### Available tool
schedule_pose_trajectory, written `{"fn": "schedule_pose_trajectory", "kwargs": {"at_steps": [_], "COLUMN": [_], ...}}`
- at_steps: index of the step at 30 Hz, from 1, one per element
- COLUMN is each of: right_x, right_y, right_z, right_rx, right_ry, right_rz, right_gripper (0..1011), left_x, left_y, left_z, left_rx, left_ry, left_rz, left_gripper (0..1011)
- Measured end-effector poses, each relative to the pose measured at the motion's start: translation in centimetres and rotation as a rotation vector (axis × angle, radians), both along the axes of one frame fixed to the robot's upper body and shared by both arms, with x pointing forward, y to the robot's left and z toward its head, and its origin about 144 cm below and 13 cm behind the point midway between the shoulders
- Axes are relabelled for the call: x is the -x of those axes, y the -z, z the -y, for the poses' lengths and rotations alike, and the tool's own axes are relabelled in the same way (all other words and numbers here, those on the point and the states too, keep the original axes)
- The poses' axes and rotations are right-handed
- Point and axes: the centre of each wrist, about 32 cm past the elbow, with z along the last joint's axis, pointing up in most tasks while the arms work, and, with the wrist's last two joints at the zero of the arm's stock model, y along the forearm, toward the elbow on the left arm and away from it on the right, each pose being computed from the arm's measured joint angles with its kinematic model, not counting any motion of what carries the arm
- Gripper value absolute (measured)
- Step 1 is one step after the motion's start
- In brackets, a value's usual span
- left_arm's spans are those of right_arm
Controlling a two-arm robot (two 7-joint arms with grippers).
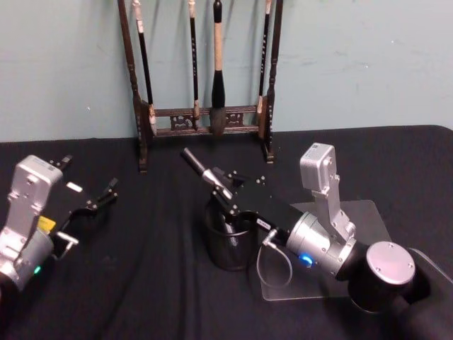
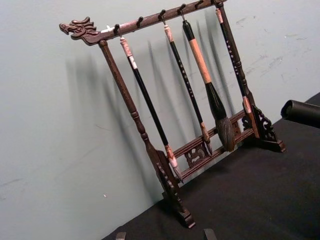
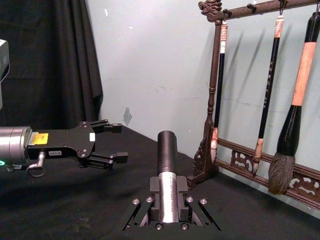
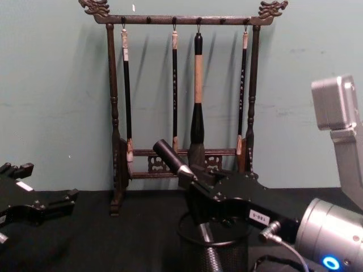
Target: Pick up the water-based marker from the table and place it into the pen holder.
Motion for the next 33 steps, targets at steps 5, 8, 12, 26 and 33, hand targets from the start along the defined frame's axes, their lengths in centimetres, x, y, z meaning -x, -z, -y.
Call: {"fn": "schedule_pose_trajectory", "kwargs": {"at_steps": [5,8,12,26,33], "right_x": [-0.24,-0.39,-0.42,-0.42,-0.4], "right_y": [-0.07,-0.08,-0.08,-0.08,-0.08], "right_z": [-0.14,-0.21,-0.21,-0.17,-0.18], "right_rx": [0.0,0.003,0.006,0.006,0.005], "right_ry": [-0.002,-0.001,-0.001,0.0,0.001], "right_rz": [0.002,0.001,0.001,0.0,0.0], "right_gripper": [195,197,197,353,570], "left_x": [0.0,0.0,0.0,0.0,0.0], "left_y": [0.0,0.0,0.0,0.0,0.0], "left_z": [0.0,0.0,0.0,0.0,0.0], "left_rx": [0.0,0.0,0.0,0.0,0.0], "left_ry": [0.0,0.0,0.0,0.0,0.0], "left_rz": [0.0,0.0,0.0,0.0,0.0], "left_gripper": [1009,1009,1009,1009,1009]}}
